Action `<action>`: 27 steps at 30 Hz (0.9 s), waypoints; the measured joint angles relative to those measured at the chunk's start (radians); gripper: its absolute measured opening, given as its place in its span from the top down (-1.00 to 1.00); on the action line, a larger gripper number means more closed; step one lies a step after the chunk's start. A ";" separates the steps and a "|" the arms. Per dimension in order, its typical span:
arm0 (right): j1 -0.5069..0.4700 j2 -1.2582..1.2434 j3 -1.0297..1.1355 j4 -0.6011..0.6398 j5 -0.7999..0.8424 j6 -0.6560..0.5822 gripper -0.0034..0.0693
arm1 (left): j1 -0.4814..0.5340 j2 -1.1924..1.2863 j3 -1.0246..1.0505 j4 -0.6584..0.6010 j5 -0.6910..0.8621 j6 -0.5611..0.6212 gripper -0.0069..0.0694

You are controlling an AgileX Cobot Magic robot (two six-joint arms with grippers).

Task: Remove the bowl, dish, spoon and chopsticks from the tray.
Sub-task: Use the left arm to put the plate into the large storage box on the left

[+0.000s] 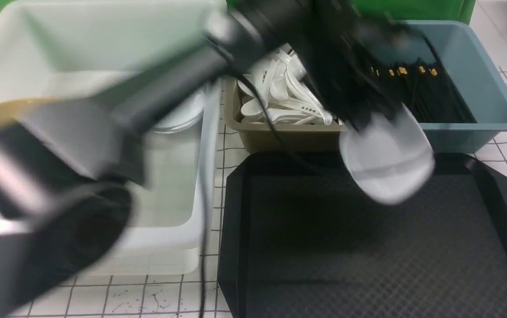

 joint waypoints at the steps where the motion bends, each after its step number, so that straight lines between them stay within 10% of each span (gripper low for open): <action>1: 0.008 0.020 -0.013 0.028 -0.005 -0.027 0.77 | 0.026 -0.031 0.000 0.000 0.023 0.013 0.81; 6: 0.116 0.215 -0.125 0.211 -0.023 -0.163 0.77 | 0.202 -0.188 0.016 -0.002 0.064 0.041 0.81; 19: 0.267 0.459 -0.261 0.238 -0.040 -0.220 0.76 | 0.659 -0.315 0.377 -0.054 -0.083 0.078 0.82; 27: 0.268 0.494 -0.261 0.236 -0.062 -0.226 0.76 | 0.702 -0.152 0.411 -0.236 -0.294 0.160 0.82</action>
